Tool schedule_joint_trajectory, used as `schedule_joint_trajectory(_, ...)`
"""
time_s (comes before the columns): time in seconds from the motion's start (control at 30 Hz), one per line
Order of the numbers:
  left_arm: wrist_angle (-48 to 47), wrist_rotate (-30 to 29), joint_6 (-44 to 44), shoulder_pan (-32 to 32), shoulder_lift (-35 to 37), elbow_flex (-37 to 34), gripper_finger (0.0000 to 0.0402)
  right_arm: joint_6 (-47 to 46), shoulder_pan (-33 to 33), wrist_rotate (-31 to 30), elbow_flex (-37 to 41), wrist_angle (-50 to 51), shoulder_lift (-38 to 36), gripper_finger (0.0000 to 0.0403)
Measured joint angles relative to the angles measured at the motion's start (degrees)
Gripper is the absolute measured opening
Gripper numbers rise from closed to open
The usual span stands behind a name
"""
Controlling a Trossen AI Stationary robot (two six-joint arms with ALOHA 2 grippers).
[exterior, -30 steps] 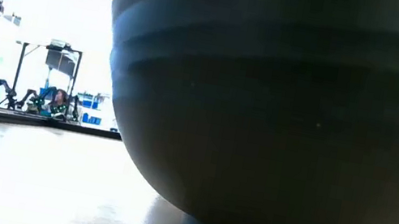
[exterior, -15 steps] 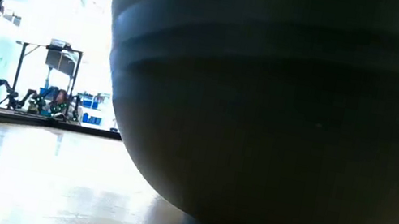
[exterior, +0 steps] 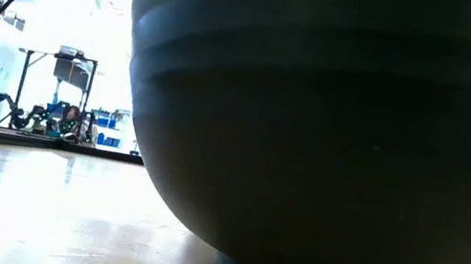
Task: Nest bowls inside each other
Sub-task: Stack the white bowl on top of the pink bowl, then stack the blue bowl on top of the white bowl
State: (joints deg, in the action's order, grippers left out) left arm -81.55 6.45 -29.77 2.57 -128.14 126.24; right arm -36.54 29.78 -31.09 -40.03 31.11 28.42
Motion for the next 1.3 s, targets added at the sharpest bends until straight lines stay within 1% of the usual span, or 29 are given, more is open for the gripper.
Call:
schedule_joint_trajectory(0.1,-2.04,-2.51,0.10,0.21,0.00,0.00,0.0000,0.01,0.00,0.02,0.00,-0.02,0.02,0.0089)
schedule_joint_trajectory(0.2,-1.22,-2.17,0.24,0.33,0.00,0.00,0.0000,0.03,0.00,0.12,0.00,0.00,0.15,0.0089)
schedule_joint_trajectory(0.33,0.77,-1.81,2.98,0.35,0.00,0.00,0.0000,-0.01,0.00,0.17,0.00,0.00,0.15,0.0089)
schedule_joint_trajectory(0.4,0.89,-1.76,3.33,0.33,0.00,0.00,0.0008,-0.03,0.00,0.61,0.00,-0.02,0.15,0.0089)
schedule_joint_trajectory(0.53,0.89,-1.38,4.49,0.43,0.00,0.00,0.0050,-0.26,0.00,1.51,0.00,-0.02,0.15,0.0089)
schedule_joint_trajectory(0.7,-0.58,-1.41,4.60,0.42,0.64,0.24,0.0125,-0.28,0.00,1.53,0.00,-0.07,0.11,0.0089)
schedule_joint_trajectory(0.8,-0.48,-1.45,2.91,0.45,2.30,0.24,0.0167,-0.48,-0.01,1.53,0.00,-0.09,0.16,0.0089)
schedule_joint_trajectory(0.9,0.00,-2.47,1.87,0.60,4.13,0.22,0.0199,-0.59,0.00,1.68,0.00,-0.13,0.24,0.0089)
schedule_joint_trajectory(0.97,0.01,-3.74,2.07,0.80,5.15,0.22,0.0214,-0.69,0.00,1.68,0.00,-0.15,0.24,0.0089)
schedule_joint_trajectory(1.07,0.01,-9.43,6.33,1.24,6.53,0.13,0.0225,-0.74,-0.02,1.69,0.00,-0.22,0.38,0.0089)
schedule_joint_trajectory(1.17,0.37,-15.54,13.70,2.13,7.42,0.07,0.0225,-0.91,-0.02,1.66,0.00,-0.27,0.57,0.0089)
schedule_joint_trajectory(1.2,0.70,-16.31,16.80,2.65,7.42,0.03,0.0225,-0.91,-0.02,1.68,0.00,-0.31,0.61,0.0089)
schedule_joint_trajectory(1.3,0.78,-15.64,27.28,4.56,5.96,-0.09,0.0225,-0.96,-0.02,1.68,0.00,-0.47,0.66,0.0089)
